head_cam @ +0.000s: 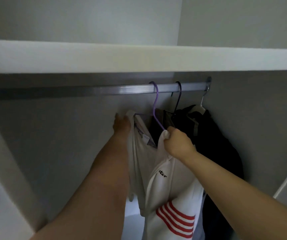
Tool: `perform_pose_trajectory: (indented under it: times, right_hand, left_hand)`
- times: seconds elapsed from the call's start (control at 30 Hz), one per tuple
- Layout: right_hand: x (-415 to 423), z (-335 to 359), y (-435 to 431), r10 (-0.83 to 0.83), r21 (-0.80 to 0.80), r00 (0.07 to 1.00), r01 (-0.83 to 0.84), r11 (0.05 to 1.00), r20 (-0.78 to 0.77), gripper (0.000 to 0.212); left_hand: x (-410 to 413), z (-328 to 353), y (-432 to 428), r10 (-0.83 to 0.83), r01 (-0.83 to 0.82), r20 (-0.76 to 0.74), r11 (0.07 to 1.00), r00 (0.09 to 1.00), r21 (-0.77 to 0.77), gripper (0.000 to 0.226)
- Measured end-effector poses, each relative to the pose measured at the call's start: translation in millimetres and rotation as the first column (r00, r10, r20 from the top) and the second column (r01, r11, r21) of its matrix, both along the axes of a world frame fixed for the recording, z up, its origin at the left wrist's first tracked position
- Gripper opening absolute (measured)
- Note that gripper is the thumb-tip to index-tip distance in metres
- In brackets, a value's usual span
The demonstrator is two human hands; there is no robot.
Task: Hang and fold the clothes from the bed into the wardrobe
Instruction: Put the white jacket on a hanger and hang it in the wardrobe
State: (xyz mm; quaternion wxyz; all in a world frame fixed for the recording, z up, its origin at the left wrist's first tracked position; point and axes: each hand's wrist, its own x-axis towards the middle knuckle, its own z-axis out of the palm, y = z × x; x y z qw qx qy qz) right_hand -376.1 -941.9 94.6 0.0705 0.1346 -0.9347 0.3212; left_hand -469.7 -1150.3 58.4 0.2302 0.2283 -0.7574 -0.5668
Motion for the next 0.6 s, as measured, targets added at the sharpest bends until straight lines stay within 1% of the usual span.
perform_pose_trajectory:
  times: [0.07, 0.1, 0.17, 0.23, 0.3, 0.33, 0.37, 0.4, 0.43, 0.47, 0.5, 0.53, 0.6]
  right_hand:
    - [-5.8, -1.0, 4.4, 0.019, 0.006, 1.0, -0.019, 1.0, 0.014, 0.019]
    - [-8.5, -1.6, 6.5, 0.034, 0.01, 0.999, -0.034, 0.999, 0.019, 0.025]
    - [-13.0, -1.8, 10.1, 0.054, 0.015, 0.998, -0.055, 0.998, 0.026, 0.032]
    - [-16.9, -2.6, 13.2, 0.067, 0.016, 0.997, -0.068, 0.998, 0.036, 0.033]
    - [-19.0, -2.6, 15.3, 0.079, 0.01, 0.995, -0.079, 0.997, 0.055, 0.033]
    - [-19.2, -2.3, 15.8, 0.082, 0.006, 0.995, -0.083, 0.997, 0.06, 0.032]
    - [-18.7, -1.6, 16.1, 0.083, 0.006, 0.995, -0.084, 0.996, 0.063, 0.03]
    - [-18.0, -0.7, 15.8, 0.08, 0.011, 0.995, -0.081, 0.997, 0.064, 0.027]
    - [-16.9, 0.0, 14.9, 0.074, 0.02, 0.995, -0.076, 0.997, 0.059, 0.021]
    - [-15.5, -0.1, 13.1, 0.065, 0.027, 0.997, -0.066, 0.997, 0.053, 0.015]
    - [-13.3, -0.2, 10.3, 0.053, 0.033, 0.997, -0.055, 0.998, 0.047, 0.011]
    - [-11.3, -0.7, 7.0, 0.043, 0.03, 0.998, -0.045, 0.999, 0.043, 0.012]
    - [-8.4, -2.3, 0.5, 0.029, 0.008, 0.999, -0.029, 1.0, 0.041, 0.022]
  left_hand:
    - [-17.3, 5.9, 0.2, -0.024, 0.033, -0.059, 0.986, 0.998, 0.161, 0.059]
    - [-23.9, 7.1, 0.8, -0.026, 0.04, -0.072, 0.978, 0.997, 0.204, 0.061]
    - [-35.0, 6.3, 0.3, -0.041, 0.05, -0.042, 0.974, 0.998, 0.221, 0.068]
    - [-44.3, 3.8, -3.1, -0.096, 0.095, -0.009, 0.964, 0.995, 0.249, 0.073]
    - [-47.2, 3.5, -6.9, -0.163, 0.149, 0.036, 0.959, 0.986, 0.242, 0.064]
    - [-47.1, 3.4, -9.3, -0.172, 0.156, 0.078, 0.972, 0.982, 0.178, 0.058]
    - [-46.6, 3.1, -12.1, -0.159, 0.152, 0.132, 0.986, 0.978, 0.06, 0.055]
    - [-45.0, 3.5, -14.3, -0.118, 0.137, 0.184, 0.986, 0.976, -0.098, 0.052]
    - [-42.0, 5.9, -15.0, -0.061, 0.114, 0.211, 0.962, 0.976, -0.248, 0.048]
    - [-37.8, 10.7, -12.9, -0.015, 0.082, 0.185, 0.93, 0.983, -0.357, 0.042]
    - [-34.3, 17.9, -8.3, 0.004, 0.042, 0.108, 0.906, 0.994, -0.422, 0.035]
    - [-30.7, 28.2, -0.3, -0.006, 0.004, -0.003, 0.897, 1.0, -0.441, 0.027]
    - [-21.4, 54.4, 23.7, -0.054, -0.028, -0.203, 0.925, 0.978, -0.379, 0.016]
